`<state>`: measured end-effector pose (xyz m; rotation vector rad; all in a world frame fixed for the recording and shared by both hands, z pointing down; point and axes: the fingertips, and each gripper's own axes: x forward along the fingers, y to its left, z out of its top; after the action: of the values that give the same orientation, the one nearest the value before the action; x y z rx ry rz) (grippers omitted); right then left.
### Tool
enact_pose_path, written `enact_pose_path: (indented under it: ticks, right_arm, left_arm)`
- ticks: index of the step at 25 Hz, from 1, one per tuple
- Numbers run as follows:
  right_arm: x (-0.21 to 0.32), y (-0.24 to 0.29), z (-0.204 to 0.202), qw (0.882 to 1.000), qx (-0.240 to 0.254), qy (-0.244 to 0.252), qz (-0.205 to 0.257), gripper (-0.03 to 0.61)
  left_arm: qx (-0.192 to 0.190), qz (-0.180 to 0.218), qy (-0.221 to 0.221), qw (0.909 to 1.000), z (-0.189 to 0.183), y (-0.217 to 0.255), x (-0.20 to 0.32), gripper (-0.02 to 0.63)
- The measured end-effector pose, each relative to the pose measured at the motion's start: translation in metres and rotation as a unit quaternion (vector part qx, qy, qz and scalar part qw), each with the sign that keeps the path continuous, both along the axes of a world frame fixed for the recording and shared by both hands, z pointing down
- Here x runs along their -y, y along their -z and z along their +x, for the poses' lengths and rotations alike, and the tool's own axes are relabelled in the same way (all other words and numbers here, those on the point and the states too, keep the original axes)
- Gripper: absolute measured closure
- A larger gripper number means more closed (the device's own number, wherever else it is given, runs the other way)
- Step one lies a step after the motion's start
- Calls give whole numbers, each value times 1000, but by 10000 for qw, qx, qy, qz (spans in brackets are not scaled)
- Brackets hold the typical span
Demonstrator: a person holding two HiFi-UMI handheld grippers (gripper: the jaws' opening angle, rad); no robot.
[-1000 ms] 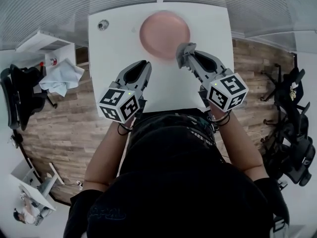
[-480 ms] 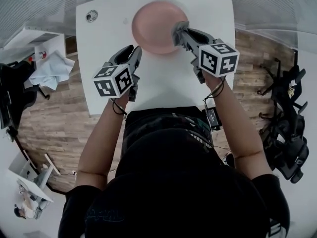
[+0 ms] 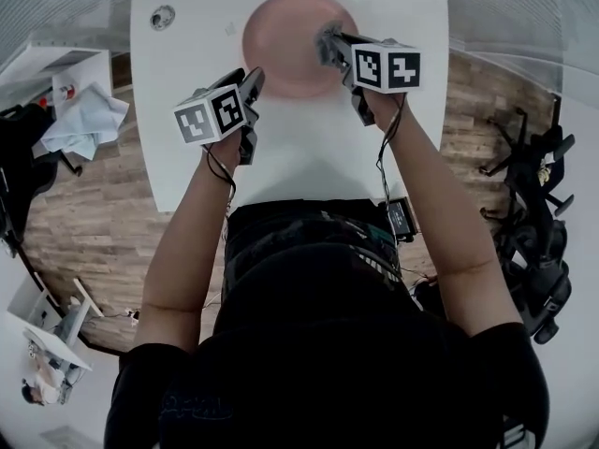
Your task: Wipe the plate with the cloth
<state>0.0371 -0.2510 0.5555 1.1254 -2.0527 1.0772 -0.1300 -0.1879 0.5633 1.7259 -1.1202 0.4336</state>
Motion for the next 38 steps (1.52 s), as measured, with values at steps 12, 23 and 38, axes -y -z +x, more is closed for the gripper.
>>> enact_pose_path:
  ticks: [12, 23, 38]
  right_arm:
    - [20, -70, 2, 9914, -900, -123, -946, 537]
    - [35, -80, -8, 9862, -1282, 357, -985, 538]
    - [70, -75, -103, 9718, -1143, 2042, -278, 538]
  left_arm:
    - [213, -500, 0, 9985, -1, -48, 0, 466]
    - [452, -477, -350, 9972, 5, -50, 1, 518]
    - [535, -413, -620, 9958, 15, -47, -4, 512]
